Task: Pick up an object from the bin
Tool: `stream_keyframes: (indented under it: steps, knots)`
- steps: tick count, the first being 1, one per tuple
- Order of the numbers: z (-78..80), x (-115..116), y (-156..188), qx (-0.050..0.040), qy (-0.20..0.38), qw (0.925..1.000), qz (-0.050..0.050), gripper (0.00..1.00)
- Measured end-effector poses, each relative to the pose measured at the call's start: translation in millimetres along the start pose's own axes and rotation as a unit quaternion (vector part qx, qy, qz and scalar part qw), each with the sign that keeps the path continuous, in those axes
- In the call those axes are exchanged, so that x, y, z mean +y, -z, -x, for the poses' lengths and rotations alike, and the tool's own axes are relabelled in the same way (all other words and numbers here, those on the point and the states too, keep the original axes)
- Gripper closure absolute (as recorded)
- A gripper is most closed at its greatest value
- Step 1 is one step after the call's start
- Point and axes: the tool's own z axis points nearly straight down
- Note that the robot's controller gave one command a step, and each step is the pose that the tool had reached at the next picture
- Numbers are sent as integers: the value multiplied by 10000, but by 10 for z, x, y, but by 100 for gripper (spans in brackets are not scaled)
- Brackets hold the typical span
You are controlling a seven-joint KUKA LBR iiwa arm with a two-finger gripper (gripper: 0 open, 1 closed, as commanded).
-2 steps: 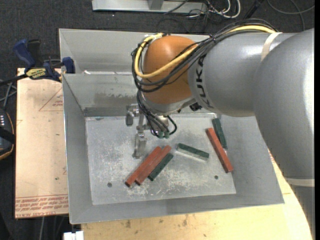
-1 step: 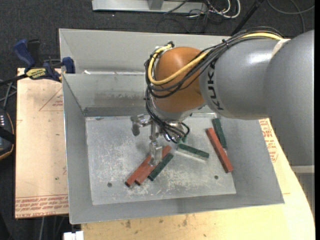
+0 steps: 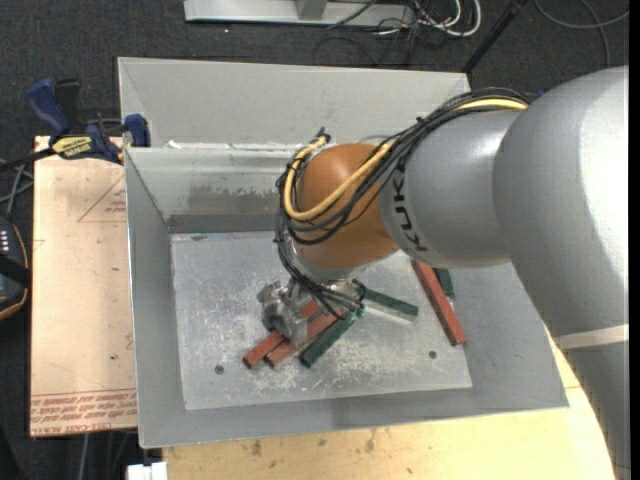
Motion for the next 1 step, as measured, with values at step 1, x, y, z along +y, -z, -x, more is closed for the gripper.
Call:
stream_keyframes:
  steps: [1]
  knots:
    - [0,0,0,0,0,10000,1,100]
